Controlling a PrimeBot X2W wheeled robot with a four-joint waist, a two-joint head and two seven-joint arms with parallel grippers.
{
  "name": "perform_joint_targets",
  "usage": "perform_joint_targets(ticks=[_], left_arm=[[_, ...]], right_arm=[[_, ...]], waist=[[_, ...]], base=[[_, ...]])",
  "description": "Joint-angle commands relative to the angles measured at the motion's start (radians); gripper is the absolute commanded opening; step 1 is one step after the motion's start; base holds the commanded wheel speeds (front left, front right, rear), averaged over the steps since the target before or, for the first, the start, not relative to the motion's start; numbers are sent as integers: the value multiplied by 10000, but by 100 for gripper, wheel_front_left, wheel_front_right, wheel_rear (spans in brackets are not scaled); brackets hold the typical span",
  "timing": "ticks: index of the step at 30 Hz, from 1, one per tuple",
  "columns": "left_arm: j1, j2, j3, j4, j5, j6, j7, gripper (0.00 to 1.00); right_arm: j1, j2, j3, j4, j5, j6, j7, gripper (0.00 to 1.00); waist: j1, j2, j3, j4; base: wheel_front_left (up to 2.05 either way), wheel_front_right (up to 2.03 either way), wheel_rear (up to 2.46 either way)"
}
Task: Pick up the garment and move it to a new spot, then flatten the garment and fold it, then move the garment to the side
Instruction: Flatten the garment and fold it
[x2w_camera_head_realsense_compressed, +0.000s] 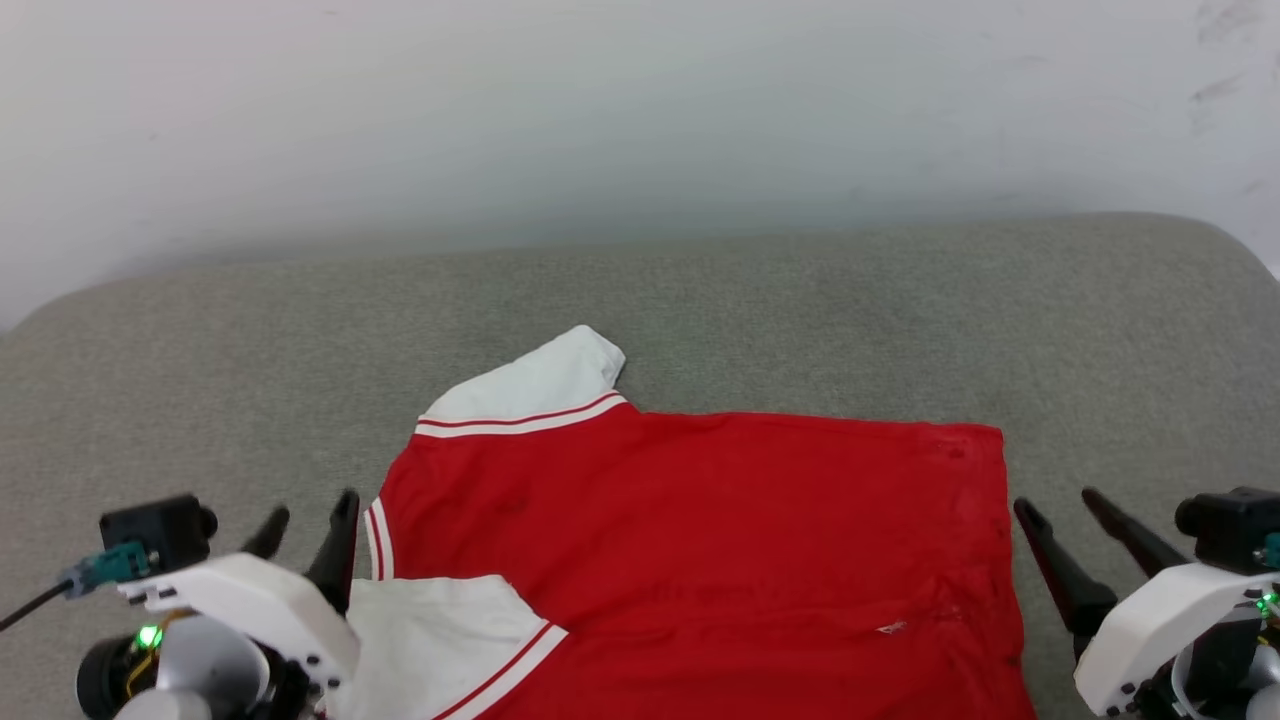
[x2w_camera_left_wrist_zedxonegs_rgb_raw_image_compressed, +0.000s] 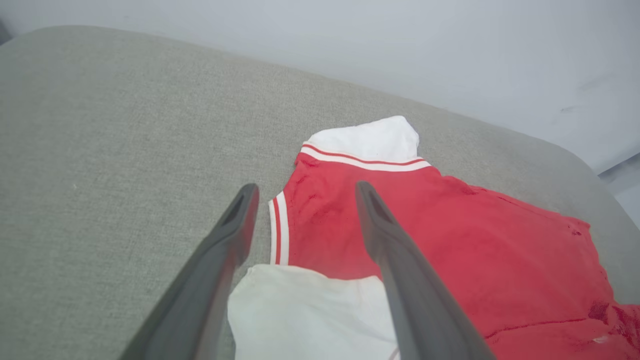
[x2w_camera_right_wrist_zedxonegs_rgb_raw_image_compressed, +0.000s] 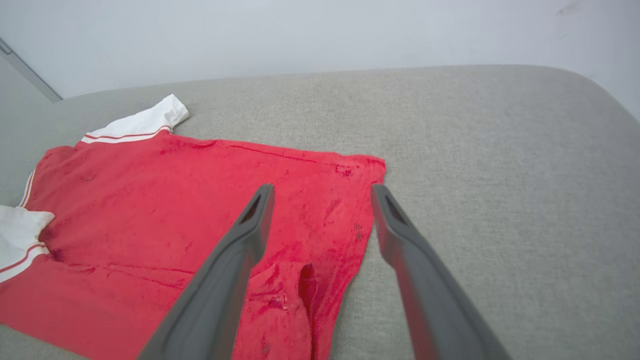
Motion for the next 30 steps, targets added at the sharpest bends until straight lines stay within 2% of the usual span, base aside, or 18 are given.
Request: perform_joint_targets(ticks=[1,8,12,16,20,25,30], left_arm=[[-332,-79,-1,-19,218,35,-263,100],[-2205,-290,-55,545,941,-136,-1284,100],[-3540,-250,-78,1227,974,-415,-1212,100],[-4886,-146,-121,2194,625,-900,-612,100],[-6052,82,-461,3138,328,-1523,543,100],[-7192,562,-1102,4045,-1,-2315,2660,100],[-8069,1062,-1685,4652,-41,-2666,4655,100]], right_arm=[[-101,125,-118,-173,-218,-4,-256,100],[-631,644,-405,-1172,-1093,-2,-1141,100],[-1039,855,-380,-1478,-1283,-4,-1359,100],[-1492,997,-148,-1530,-1315,-4,-1593,100],[-1832,1100,72,-1327,-1326,-4,-1692,100],[-2151,1187,322,-1076,-1307,-4,-1854,100],[-2335,1261,481,-959,-1190,-4,-1968,100]], waist=[[0,-1,119,-135],[0,-1,1181,-708],[0,-1,2011,-1040],[0,-1,2643,-1348],[0,-1,3052,-1684],[0,-1,3360,-2091],[0,-1,3728,-2452]], base=[[0,0,0],[0,0,0],[0,0,0],[0,0,0],[0,0,0],[0,0,0],[0,0,0]])
